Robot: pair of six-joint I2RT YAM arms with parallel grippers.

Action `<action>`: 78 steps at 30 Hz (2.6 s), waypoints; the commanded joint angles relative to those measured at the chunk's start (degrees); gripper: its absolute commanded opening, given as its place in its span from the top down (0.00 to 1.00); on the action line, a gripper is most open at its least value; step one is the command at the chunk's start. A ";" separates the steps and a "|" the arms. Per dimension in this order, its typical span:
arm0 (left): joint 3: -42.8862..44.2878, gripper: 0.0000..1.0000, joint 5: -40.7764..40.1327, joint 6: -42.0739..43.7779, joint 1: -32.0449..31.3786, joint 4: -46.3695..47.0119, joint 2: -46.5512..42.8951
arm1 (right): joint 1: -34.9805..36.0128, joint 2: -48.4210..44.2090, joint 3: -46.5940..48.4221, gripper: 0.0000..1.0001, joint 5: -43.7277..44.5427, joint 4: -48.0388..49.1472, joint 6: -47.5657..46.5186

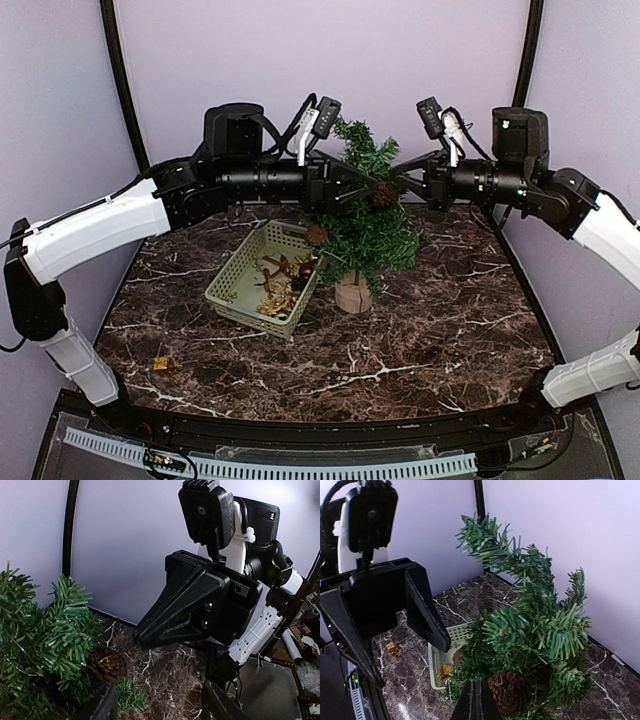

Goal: Decorate the small christmas tree
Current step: Pass from the right arm to the left

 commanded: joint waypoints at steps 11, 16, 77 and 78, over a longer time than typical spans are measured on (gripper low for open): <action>0.20 0.50 7.43 -0.77 0.69 2.60 1.34 | -2.99 -0.38 2.22 1.00 -20.15 -2.89 -0.98; -0.31 0.53 9.05 -0.33 0.68 3.03 1.57 | -3.19 -0.34 2.42 1.00 -23.06 -3.35 -0.80; -0.80 0.36 16.70 0.06 -0.45 7.42 4.32 | -3.31 -1.20 1.89 1.00 -19.69 -2.67 0.12; -0.99 0.35 16.02 0.52 -0.44 7.25 4.19 | -3.31 -1.42 1.75 1.00 -19.74 -2.25 0.28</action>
